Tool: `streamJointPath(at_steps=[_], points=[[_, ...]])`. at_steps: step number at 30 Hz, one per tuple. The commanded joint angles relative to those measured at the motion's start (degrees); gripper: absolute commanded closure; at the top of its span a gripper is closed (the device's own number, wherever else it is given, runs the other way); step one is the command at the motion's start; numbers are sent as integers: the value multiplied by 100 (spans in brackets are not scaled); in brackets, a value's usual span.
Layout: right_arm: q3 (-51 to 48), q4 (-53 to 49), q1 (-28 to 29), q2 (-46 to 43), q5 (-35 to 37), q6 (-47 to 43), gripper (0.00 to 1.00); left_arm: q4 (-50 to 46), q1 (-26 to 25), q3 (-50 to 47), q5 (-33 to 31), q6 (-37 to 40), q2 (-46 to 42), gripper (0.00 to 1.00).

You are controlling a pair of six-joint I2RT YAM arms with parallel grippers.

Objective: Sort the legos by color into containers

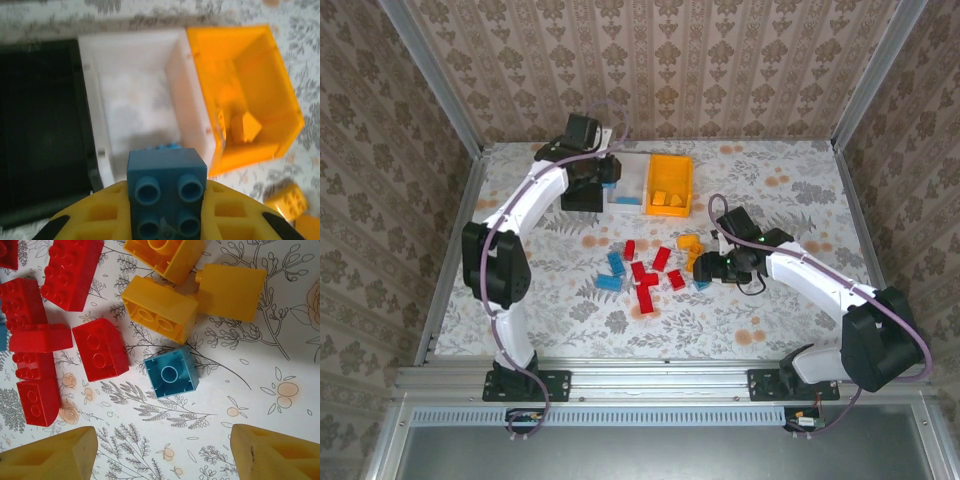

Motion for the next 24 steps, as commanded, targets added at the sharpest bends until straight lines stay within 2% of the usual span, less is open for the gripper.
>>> streamJointPath(at_steps=[1,9,15,17,20,24], points=[[-112,-84,23,-88,106,157,27,-268,-15,638,-5,245,719,82],[-117,-113,34,-139,125,192,27,-790,-41,2257,-75,263,2056,82],[-147,-88,43,-123,109,185,26,-1085,-86,2762,-26,226,2567,80],[-154,-79,43,-101,115,177,26,-1103,-97,2760,-28,203,2623,75],[-167,-48,52,-34,111,162,26,-1125,-103,2721,-13,162,2646,60],[-196,85,60,119,55,126,27,-1131,-107,2636,-12,145,2555,50]])
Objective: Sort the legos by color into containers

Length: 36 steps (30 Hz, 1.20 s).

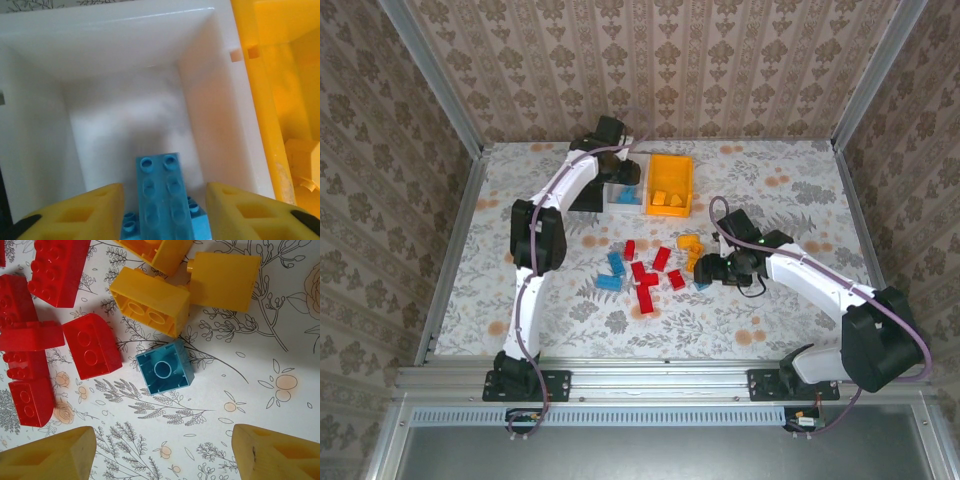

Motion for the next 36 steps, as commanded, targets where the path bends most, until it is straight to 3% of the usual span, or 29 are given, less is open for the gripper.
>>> streamJointPath(at_steps=[1,11,25,36], points=[[-79,92,58,155,40,6,27,-128,6,61,36,9,-70,47],[339,101,303,1040,319,-217,31,286,10,-1071,180,-216,-1305,37],[658,61,533,1736,803,-366,41,1280,129,-4136,432,-739,-3958,35],[822,105,577,1955,994,-421,51,1558,148,-5977,369,-1048,-5389,34]])
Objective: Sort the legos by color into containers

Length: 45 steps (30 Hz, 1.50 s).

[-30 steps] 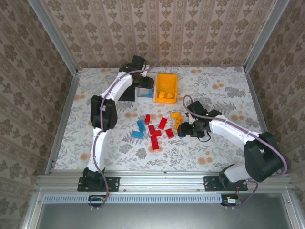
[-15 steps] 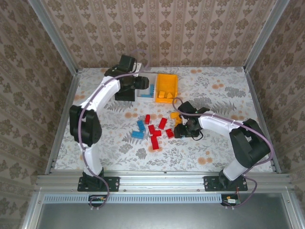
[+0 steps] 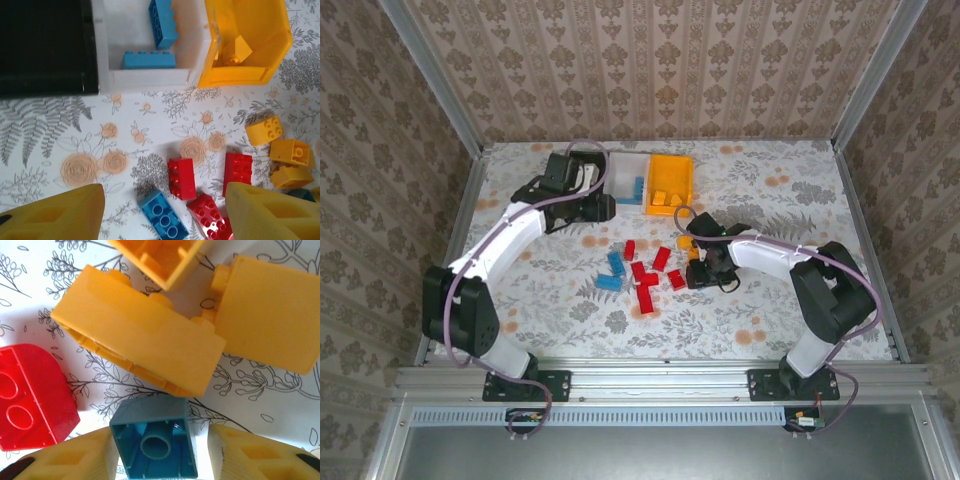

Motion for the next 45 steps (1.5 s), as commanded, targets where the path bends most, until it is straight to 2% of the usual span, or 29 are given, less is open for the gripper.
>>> streamJointPath(at_steps=[1,6,11,16,19,24,32,39,45], points=[[153,-50,37,132,219,-81,52,205,39,-421,36,-258,-445,34],[207,-89,46,143,259,-84,61,381,54,-1044,61,-449,-837,33],[236,-289,95,-252,286,18,65,422,50,-1330,104,-537,-1052,33],[446,-332,90,-1121,-261,323,65,545,53,-1687,218,-674,-1326,33],[919,-190,72,-1160,-755,454,65,669,40,-1956,357,-831,-1467,32],[2134,-52,72,-440,-1284,499,66,791,-70,-2367,336,-1020,-1700,32],[4460,-219,70,1075,-1328,92,67,732,-219,-2855,274,-1188,-2148,30],[5766,48,90,2421,-1016,-253,68,628,-218,-3063,268,-1215,-2336,29],[6233,733,164,3211,-555,-603,68,513,-229,-3121,265,-1206,-2376,29]])
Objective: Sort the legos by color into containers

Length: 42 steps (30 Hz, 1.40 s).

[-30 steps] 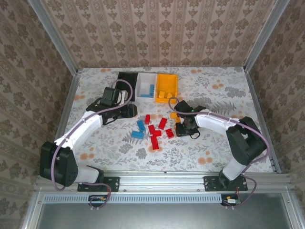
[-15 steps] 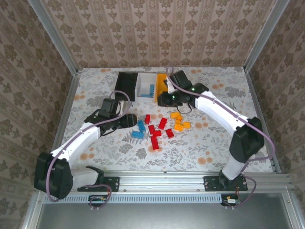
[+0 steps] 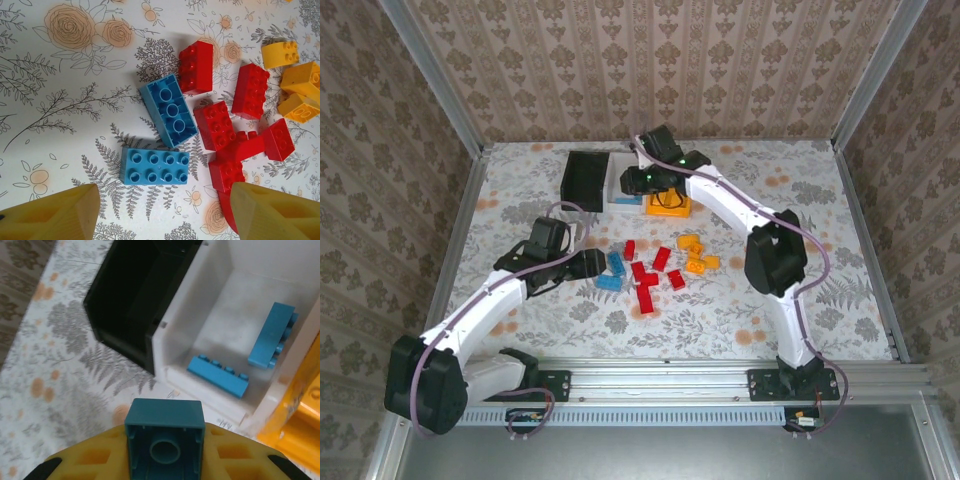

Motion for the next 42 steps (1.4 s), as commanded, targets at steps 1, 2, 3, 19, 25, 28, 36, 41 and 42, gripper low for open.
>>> streamJointPath(at_steps=[1,2,3,19,25,28,36,41,42], points=[[380,418,102,378,455,-401,68,-170,-38,-76,18,-87,-106,29],[477,438,119,485,523,-473,68,-170,-37,-93,18,-91,-104,29],[614,440,137,624,618,-543,68,-170,-43,-110,18,-103,-105,29],[3210,-761,156,2475,889,-711,64,-230,-58,-182,-70,-175,-154,29],[3205,-823,156,2534,899,-730,56,-247,-56,-193,-104,-184,-185,29],[3204,-850,156,2502,917,-750,52,-247,-56,-199,-110,-185,-193,29],[3108,-919,156,2100,867,-764,48,-260,-56,-169,-127,-176,-246,28],[2618,-1172,184,1141,602,-709,45,-242,-182,-94,-170,-174,-212,27],[2498,-1369,178,930,499,-643,44,-242,-232,-79,-189,-184,-203,27]])
